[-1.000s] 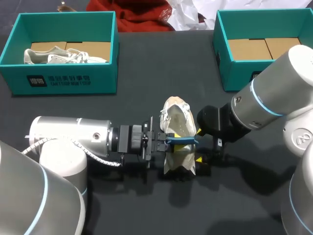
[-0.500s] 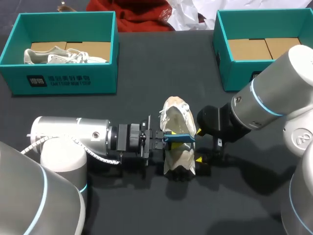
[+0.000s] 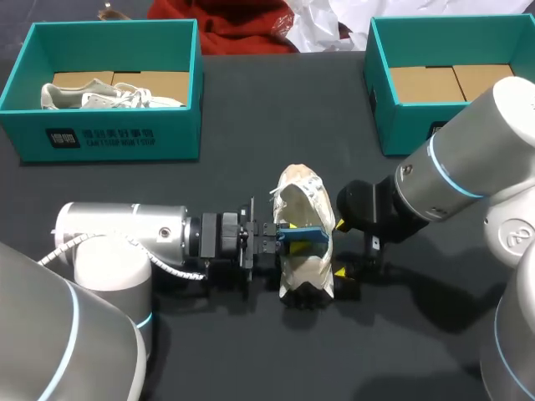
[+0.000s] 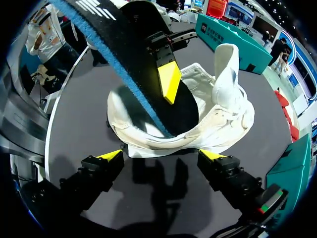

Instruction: Take the shoe out of the shoebox, open the shoe tongue, remove and reinsert the insole, then place the shoe into the shoebox

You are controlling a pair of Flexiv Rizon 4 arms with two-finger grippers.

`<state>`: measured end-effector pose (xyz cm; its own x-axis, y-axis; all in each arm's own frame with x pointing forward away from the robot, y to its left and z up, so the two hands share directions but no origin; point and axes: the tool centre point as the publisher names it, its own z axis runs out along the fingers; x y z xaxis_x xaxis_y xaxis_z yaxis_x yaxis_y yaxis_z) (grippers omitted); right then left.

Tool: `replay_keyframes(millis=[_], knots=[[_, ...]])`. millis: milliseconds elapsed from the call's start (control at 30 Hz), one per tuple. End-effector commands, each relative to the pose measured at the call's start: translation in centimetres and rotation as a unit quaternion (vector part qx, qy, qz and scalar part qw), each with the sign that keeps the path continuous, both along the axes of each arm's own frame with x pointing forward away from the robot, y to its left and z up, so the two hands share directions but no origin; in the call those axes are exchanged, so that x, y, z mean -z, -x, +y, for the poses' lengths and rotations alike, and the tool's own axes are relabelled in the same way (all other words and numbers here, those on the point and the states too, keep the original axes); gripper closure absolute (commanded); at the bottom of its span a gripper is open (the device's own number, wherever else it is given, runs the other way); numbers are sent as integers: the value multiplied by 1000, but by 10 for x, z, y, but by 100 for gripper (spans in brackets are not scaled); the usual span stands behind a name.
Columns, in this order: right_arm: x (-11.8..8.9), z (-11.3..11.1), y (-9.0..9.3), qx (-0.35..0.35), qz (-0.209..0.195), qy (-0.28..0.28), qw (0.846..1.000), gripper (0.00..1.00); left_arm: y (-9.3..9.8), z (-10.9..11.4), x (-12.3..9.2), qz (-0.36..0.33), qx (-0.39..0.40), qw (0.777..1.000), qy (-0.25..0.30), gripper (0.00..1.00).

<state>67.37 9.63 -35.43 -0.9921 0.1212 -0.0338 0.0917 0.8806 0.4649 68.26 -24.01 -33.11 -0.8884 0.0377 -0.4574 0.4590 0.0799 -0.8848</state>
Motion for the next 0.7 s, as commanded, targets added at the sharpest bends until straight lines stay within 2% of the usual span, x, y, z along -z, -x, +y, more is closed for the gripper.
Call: replay_keyframes(millis=[33, 400, 700], knots=[[1, 0, 1, 0, -1, 0, 1000, 0, -3, -1, 7, -1, -7, 1000, -4, 100], [1, 0, 1, 0, -1, 0, 1000, 0, -5, 0, 13, 0, -30, 999, -31, 100], [1, 0, 1, 0, -1, 0, 1000, 0, -3, 1, 13, 9, -31, 999, -32, 100]])
